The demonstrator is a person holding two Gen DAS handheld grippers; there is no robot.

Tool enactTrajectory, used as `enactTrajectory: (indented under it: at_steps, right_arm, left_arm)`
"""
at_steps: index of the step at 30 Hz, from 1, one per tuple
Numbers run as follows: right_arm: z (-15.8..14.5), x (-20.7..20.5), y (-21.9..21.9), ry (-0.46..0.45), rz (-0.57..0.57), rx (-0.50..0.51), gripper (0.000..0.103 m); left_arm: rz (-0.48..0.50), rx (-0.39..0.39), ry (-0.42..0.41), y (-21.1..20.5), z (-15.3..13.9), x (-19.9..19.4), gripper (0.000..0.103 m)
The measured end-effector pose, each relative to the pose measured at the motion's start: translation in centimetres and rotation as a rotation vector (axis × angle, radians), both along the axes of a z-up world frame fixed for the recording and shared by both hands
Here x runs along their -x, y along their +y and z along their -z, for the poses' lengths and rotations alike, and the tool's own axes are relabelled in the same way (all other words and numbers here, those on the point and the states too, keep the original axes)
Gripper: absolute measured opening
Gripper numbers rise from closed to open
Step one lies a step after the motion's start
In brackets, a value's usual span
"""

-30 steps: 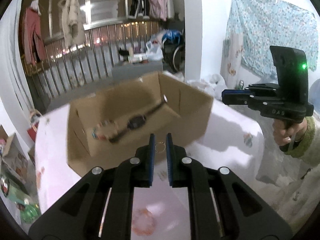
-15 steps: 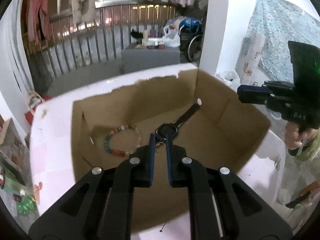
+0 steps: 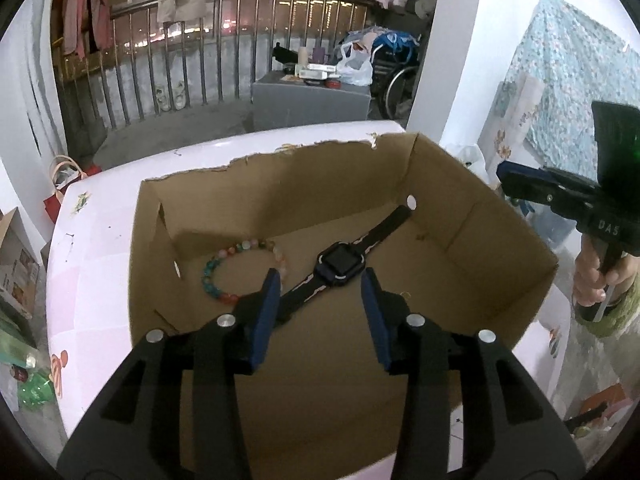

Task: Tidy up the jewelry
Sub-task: 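Open both grippers inside the box to release the ring and charm, then withdraw both grippers from the box back to the scattered jewelry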

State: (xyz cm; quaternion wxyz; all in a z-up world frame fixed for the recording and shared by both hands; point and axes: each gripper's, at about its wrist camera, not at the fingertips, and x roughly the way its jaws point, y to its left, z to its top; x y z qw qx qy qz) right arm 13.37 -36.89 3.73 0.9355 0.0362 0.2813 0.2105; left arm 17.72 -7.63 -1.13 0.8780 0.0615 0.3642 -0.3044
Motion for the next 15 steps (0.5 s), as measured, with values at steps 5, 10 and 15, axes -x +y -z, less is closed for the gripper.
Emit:
enactTrajectory:
  at_steps: [5,10,15]
  right_arm:
    - [-0.7,2.3,-0.7,-0.026,0.025,-0.007,0.027]
    - [-1.3,6.3,-1.2,-0.054,0.023,-0.036,0.031]
    - [-0.2,10.7,-0.7,-0.044,-0.018,-0.04,0.035]
  left_arm:
    - [-0.011,0.024,-0.055,1.1,-1.5,2.1,0.04]
    - [0.001,0.062,-0.108,2.7,-2.9,6.1,0.041]
    - [0.069,0.098,-0.121,4.0,-2.6,11.1,0.042]
